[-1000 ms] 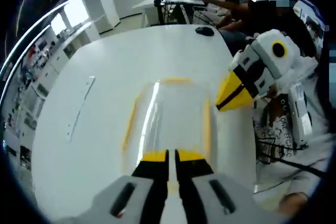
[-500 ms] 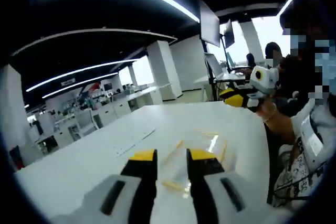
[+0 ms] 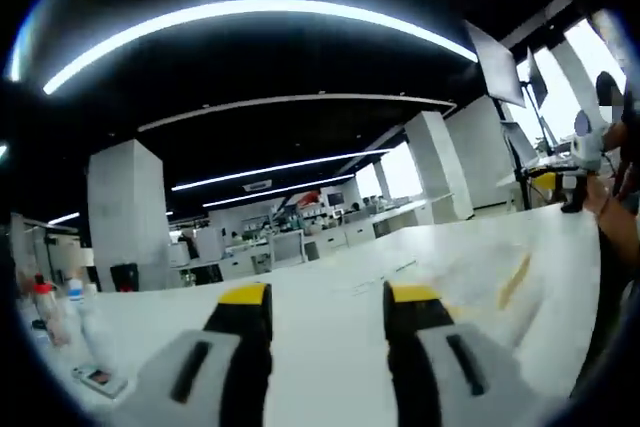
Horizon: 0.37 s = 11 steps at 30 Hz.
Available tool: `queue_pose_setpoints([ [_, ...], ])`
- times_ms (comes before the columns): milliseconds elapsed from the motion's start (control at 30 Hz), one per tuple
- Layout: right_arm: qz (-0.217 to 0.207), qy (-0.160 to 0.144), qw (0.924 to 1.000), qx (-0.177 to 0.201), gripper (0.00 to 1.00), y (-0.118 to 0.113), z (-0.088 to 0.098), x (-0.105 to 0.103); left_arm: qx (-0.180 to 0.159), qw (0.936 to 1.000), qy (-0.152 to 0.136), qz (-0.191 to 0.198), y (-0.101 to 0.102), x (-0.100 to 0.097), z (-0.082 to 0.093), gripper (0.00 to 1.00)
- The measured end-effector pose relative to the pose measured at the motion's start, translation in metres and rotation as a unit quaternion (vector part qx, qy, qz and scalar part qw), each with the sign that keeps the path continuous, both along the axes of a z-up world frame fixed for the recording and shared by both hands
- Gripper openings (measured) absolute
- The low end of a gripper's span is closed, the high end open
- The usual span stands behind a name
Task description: Snap each plastic latch of the storage box into its locked position after aligning the lid with the box until every specified latch is closed and the lid sits flush.
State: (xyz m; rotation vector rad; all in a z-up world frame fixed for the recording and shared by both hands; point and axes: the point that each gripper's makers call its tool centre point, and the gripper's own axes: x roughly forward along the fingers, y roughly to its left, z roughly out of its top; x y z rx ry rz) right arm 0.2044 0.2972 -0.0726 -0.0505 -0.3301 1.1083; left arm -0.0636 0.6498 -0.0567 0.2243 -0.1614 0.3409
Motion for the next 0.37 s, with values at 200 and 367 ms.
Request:
queue_pose_setpoints([
  [200, -0.022, 0.003, 0.9997, -0.010, 0.30, -0.003, -0.028, 0.011, -0.029, 0.9981, -0.036, 0.041, 0.022, -0.014, -0.019, 0.47],
  [367, -0.030, 0.010, 0.9992, -0.023, 0.30, -0.002, -0.037, 0.015, -0.041, 0.9976, -0.015, 0.054, 0.029, -0.012, -0.031, 0.48],
])
